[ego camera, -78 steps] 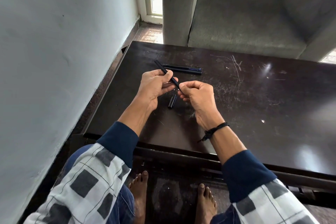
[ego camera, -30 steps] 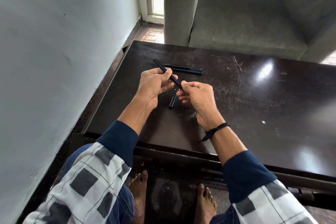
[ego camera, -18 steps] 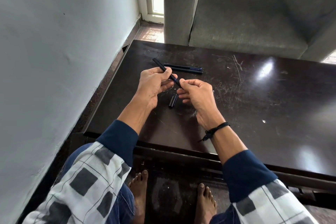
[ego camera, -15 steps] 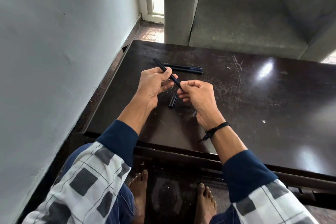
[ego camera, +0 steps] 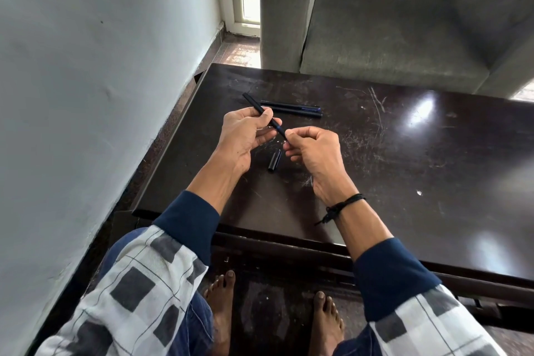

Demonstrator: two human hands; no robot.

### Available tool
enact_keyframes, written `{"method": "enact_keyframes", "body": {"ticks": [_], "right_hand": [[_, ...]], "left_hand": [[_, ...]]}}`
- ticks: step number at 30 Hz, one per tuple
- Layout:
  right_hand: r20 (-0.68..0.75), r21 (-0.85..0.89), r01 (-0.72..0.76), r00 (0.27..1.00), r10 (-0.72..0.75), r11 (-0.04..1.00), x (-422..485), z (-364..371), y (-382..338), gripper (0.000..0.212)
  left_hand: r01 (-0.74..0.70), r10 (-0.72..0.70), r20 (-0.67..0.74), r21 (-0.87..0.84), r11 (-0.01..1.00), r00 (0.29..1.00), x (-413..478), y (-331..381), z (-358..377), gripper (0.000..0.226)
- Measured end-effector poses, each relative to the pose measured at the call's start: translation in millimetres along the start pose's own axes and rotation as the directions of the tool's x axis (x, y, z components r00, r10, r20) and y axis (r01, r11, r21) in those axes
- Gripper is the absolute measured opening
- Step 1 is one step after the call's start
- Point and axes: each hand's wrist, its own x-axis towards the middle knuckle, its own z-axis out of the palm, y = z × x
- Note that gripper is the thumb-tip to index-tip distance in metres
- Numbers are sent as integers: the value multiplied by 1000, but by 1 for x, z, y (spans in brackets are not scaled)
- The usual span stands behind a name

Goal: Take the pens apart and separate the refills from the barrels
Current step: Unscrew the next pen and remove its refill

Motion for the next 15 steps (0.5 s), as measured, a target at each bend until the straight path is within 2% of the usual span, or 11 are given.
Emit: {"method": "enact_keyframes", "body": {"ticks": [4, 8, 15], "right_hand": [[-5, -5, 29, 1000, -29, 1000, -1, 0, 0, 14], [16, -21, -31, 999, 31, 999, -1, 1, 0, 20], [4, -20, -7, 1000, 7, 1000, 0, 0, 0, 13]], "left_hand": [[-4, 4, 1, 2, 1000, 1000, 0, 0, 0, 15], [-3, 3, 8, -1, 1000, 1000, 1, -1, 0, 10], [2, -2, 14, -5, 1000, 1000, 3, -4, 1, 12]]}}
